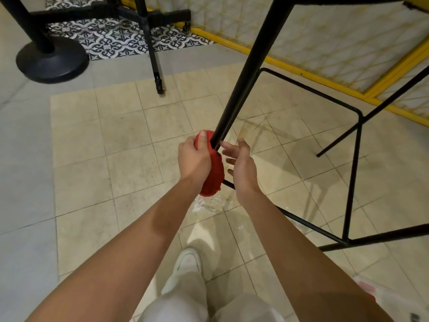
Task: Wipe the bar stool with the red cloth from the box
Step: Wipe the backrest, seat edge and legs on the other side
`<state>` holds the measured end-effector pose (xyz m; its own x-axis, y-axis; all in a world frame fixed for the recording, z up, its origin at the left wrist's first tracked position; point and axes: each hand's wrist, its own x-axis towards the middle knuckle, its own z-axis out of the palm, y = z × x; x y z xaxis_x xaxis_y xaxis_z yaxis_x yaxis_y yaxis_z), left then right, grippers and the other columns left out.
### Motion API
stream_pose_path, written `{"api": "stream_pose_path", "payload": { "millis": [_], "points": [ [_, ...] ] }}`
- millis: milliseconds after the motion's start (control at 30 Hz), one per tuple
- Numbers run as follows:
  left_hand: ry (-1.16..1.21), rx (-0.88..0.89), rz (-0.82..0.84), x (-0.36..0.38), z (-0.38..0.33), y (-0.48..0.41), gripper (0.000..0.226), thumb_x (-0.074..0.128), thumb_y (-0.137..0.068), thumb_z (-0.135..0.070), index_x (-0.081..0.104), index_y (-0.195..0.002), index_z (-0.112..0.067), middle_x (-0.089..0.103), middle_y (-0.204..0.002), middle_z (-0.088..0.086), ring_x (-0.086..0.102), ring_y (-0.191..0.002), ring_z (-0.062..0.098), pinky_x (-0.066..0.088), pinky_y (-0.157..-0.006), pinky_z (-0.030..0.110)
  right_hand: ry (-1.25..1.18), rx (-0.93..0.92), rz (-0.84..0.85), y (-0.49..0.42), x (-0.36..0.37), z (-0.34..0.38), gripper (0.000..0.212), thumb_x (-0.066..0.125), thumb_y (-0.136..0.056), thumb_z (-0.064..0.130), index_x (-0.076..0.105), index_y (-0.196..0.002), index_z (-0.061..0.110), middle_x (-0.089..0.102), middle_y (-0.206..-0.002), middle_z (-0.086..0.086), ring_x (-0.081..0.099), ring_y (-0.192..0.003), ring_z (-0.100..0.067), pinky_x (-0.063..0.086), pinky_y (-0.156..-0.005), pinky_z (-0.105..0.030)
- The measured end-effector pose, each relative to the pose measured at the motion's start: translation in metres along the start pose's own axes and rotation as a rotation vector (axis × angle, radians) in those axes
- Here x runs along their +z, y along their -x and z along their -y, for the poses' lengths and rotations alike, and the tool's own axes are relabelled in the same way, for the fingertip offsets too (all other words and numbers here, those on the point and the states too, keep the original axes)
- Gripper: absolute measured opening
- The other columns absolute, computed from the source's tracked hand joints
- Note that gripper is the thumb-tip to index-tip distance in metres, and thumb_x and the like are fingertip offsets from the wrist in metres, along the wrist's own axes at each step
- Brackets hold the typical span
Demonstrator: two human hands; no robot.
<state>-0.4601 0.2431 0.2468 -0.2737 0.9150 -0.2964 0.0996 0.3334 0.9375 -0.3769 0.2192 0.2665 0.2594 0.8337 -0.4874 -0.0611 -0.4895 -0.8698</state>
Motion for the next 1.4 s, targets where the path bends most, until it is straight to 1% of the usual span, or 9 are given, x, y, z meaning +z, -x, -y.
{"api": "stream_pose_path", "payload": {
  "millis": [200, 333, 467, 567, 767, 900, 1067, 1267, 1400],
  "points": [
    [0.155, 0.219, -0.106, 0.011, -0.067, 0.02, 0.047, 0.037, -0.091, -0.055, 0.061, -0.102, -0.017, 0.061, -0.106, 0.009, 0.061, -0.096, 0.016, 0.05, -0.091, 0.035, -0.091, 0.012, 0.023, 0.007, -0.009, 0.014, 0.047, 0.029, -0.098, 0.047, 0.063, -0.078, 0.023, 0.064, -0.066, 0.008, 0.059, -0.066, -0.003, 0.044, -0.06, -0.016],
    [0.093, 0.322, -0.173, 0.013, -0.078, 0.028, 0.039, 0.037, -0.099, -0.039, 0.062, -0.108, -0.01, 0.056, -0.111, 0.006, 0.053, -0.089, 0.001, 0.041, -0.082, 0.008, -0.113, -0.011, 0.012, 0.015, -0.009, 0.026, 0.045, 0.027, -0.1, 0.042, 0.061, -0.075, 0.027, 0.066, -0.066, 0.007, 0.06, -0.074, -0.011, 0.051, -0.083, -0.033],
    [-0.079, 0.191, -0.125, 0.009, -0.064, 0.015, 0.049, 0.031, -0.097, -0.047, 0.067, -0.105, -0.015, 0.065, -0.104, 0.007, 0.062, -0.093, 0.018, 0.049, -0.091, 0.039, -0.067, 0.035, 0.014, 0.023, -0.01, 0.032, 0.054, 0.023, -0.097, 0.052, 0.064, -0.103, 0.018, 0.068, -0.088, -0.004, 0.063, -0.09, -0.019, 0.052, -0.08, -0.036],
    [-0.088, 0.201, -0.121, 0.007, -0.084, 0.015, 0.049, 0.031, -0.096, -0.048, 0.068, -0.103, -0.016, 0.066, -0.1, 0.01, 0.063, -0.091, 0.023, 0.049, -0.089, 0.041, -0.132, 0.032, 0.019, 0.025, -0.011, 0.043, 0.048, 0.027, -0.097, 0.052, 0.064, -0.092, 0.022, 0.067, -0.08, 0.0, 0.062, -0.087, -0.018, 0.05, -0.08, -0.034],
    [-0.009, 0.358, -0.136, 0.007, -0.089, 0.036, 0.035, 0.038, -0.1, -0.037, 0.059, -0.108, -0.011, 0.056, -0.108, 0.005, 0.053, -0.086, 0.001, 0.041, -0.079, 0.008, -0.188, -0.002, 0.035, 0.03, -0.013, 0.059, 0.038, 0.034, -0.096, 0.05, 0.063, -0.088, 0.027, 0.067, -0.091, 0.001, 0.062, -0.087, -0.016, 0.05, -0.078, -0.032],
    [-0.073, 0.149, -0.056, -0.002, -0.063, 0.029, 0.038, 0.042, -0.097, -0.043, 0.058, -0.11, -0.01, 0.061, -0.109, 0.011, 0.062, -0.094, 0.02, 0.052, -0.087, 0.04, -0.054, 0.019, 0.112, 0.04, -0.008, 0.043, 0.053, 0.042, -0.083, 0.063, 0.054, -0.124, 0.032, 0.06, -0.123, -0.001, 0.059, -0.109, -0.02, 0.048, -0.095, -0.042],
    [-0.029, 0.04, 0.077, -0.023, -0.053, 0.049, 0.027, 0.047, -0.096, -0.041, 0.05, -0.108, -0.017, 0.063, -0.105, 0.002, 0.062, -0.094, 0.015, 0.052, -0.086, 0.034, -0.088, -0.038, 0.181, 0.051, -0.002, 0.018, 0.051, 0.046, -0.091, 0.053, 0.033, -0.14, 0.043, 0.048, -0.131, 0.01, 0.052, -0.118, -0.018, 0.043, -0.103, -0.046],
    [-0.141, 0.015, 0.325, -0.045, -0.057, 0.044, 0.042, 0.039, -0.097, -0.049, 0.067, -0.094, -0.018, 0.07, -0.091, 0.004, 0.066, -0.091, 0.022, 0.053, -0.083, 0.034, -0.274, -0.052, 0.104, 0.054, -0.003, 0.011, 0.051, 0.071, -0.082, 0.027, 0.051, -0.128, 0.038, 0.062, -0.119, 0.001, 0.062, -0.107, -0.021, 0.049, -0.096, -0.044],
    [-0.203, 0.091, 0.259, -0.051, -0.067, 0.038, 0.053, 0.027, -0.1, -0.047, 0.073, -0.101, -0.02, 0.069, -0.098, 0.001, 0.06, -0.087, 0.015, 0.051, -0.083, 0.034, -0.355, -0.071, -0.105, 0.051, -0.008, 0.017, 0.033, 0.069, -0.083, 0.019, 0.055, -0.106, 0.039, 0.061, -0.115, 0.0, 0.061, -0.104, -0.024, 0.051, -0.092, -0.046]
  ]
}}
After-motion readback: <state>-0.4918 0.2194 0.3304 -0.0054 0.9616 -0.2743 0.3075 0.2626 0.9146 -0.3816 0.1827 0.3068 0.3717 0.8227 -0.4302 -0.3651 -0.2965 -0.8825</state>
